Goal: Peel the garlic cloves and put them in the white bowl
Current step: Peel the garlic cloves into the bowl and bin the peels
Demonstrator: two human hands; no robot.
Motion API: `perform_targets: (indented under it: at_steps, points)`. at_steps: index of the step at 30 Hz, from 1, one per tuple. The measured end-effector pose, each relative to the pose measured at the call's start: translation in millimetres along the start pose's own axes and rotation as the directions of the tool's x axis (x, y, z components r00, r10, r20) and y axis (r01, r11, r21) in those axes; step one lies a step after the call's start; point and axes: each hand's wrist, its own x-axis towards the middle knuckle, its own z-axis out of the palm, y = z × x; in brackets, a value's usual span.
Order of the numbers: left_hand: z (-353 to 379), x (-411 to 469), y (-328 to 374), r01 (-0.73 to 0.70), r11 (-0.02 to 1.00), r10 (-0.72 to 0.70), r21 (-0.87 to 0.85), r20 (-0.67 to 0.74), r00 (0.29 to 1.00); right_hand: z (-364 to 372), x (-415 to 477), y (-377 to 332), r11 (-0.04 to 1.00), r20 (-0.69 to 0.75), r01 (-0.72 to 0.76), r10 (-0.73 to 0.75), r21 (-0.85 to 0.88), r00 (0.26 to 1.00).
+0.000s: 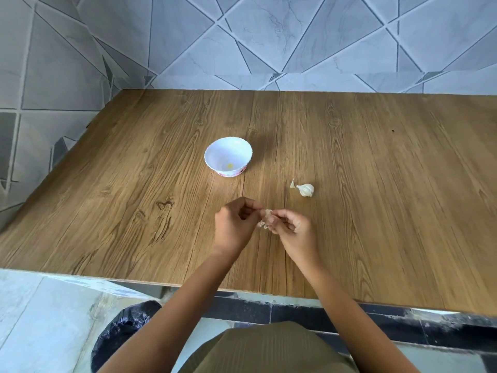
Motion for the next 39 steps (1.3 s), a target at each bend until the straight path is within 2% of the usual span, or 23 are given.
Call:
perform_targets:
  at_steps: [1, 3, 5, 7, 9, 11, 12, 14, 15, 17, 20, 22, 23, 24, 26, 28, 29, 31, 34, 39]
  points:
    - [-3, 3, 1, 0.139, 0.981, -0.128, -0.134, 0.086, 0.988, -2, 0, -2, 1.000, 0.026, -0.009, 0.009, 0.016, 1.000]
    - [-8, 6, 2, 0.340, 0.883, -0.263, -0.323, 0.260, 0.929, -7, 1, -4, 0.985, 0.082, -0.099, 0.088, 0.140, 0.993]
    - [-10, 8, 2, 0.450, 0.805, -0.320, -0.386, 0.354, 0.878, -11, 2, -6, 0.944, 0.133, -0.216, 0.188, 0.251, 0.973]
    - [-12, 9, 2, 0.484, 0.779, -0.335, -0.398, 0.388, 0.859, -12, 3, -6, 0.910, 0.146, -0.287, 0.253, 0.301, 0.956]
    - [-11, 9, 1, 0.381, 0.880, -0.292, -0.282, 0.312, 0.904, -10, 2, -8, 0.902, 0.124, -0.300, 0.274, 0.310, 0.954]
    - [-8, 7, 0, 0.187, 0.982, -0.178, -0.037, 0.171, 0.969, -7, -1, -7, 0.918, 0.071, -0.265, 0.255, 0.295, 0.964]
    - [-6, 6, 0, 0.103, 0.993, -0.110, 0.066, 0.119, 0.987, -6, -2, -7, 0.928, 0.046, -0.243, 0.240, 0.284, 0.970]
    - [-3, 4, 2, 0.034, 0.991, -0.043, 0.132, 0.070, 0.997, -5, -3, -7, 0.943, 0.014, -0.206, 0.210, 0.260, 0.978]
    - [-4, 3, 2, 0.061, 0.994, -0.068, 0.095, 0.070, 0.995, -6, -3, -7, 0.947, 0.007, -0.196, 0.201, 0.254, 0.980]
    - [-6, 4, 2, 0.214, 0.970, -0.199, -0.113, 0.131, 0.971, -8, -2, -9, 0.943, 0.015, -0.205, 0.209, 0.263, 0.978]
    - [-11, 7, 4, 0.472, 0.779, -0.357, -0.412, 0.328, 0.875, -13, 2, -11, 0.880, 0.093, -0.308, 0.295, 0.362, 0.951]
    - [-14, 10, 3, 0.540, 0.678, -0.387, -0.499, 0.383, 0.839, -16, 3, -11, 0.835, 0.126, -0.357, 0.335, 0.420, 0.934]
    - [-16, 11, 1, 0.524, 0.702, -0.385, -0.482, 0.362, 0.849, -17, 4, -10, 0.836, 0.118, -0.353, 0.335, 0.420, 0.935]
    - [-18, 12, -1, 0.466, 0.791, -0.363, -0.396, 0.308, 0.879, -18, 3, -10, 0.851, 0.101, -0.334, 0.321, 0.405, 0.942]
    - [-21, 12, -5, 0.234, 0.971, -0.222, -0.043, 0.193, 0.956, -19, 1, -10, 0.899, 0.066, -0.267, 0.261, 0.347, 0.963]
    - [-20, 10, -5, -0.057, 0.967, -0.002, 0.250, 0.229, 0.973, -19, 0, -8, 0.944, 0.040, -0.191, 0.187, 0.270, 0.982]
    - [-19, 9, -3, -0.168, 0.933, 0.078, 0.317, 0.276, 0.958, -19, 1, -8, 0.960, 0.029, -0.161, 0.159, 0.230, 0.987]
    - [-18, 8, 1, -0.301, 0.873, 0.168, 0.384, 0.342, 0.925, -18, 1, -7, 0.980, 0.009, -0.118, 0.118, 0.160, 0.993]
    - [-17, 9, 5, -0.346, 0.828, 0.213, 0.441, 0.324, 0.922, -17, 2, -6, 0.992, -0.007, -0.076, 0.077, 0.099, 0.997]
    - [-12, 7, 9, -0.248, 0.794, 0.139, 0.555, 0.231, 0.963, -17, 2, -5, 0.997, -0.014, -0.056, 0.057, 0.061, 0.998]
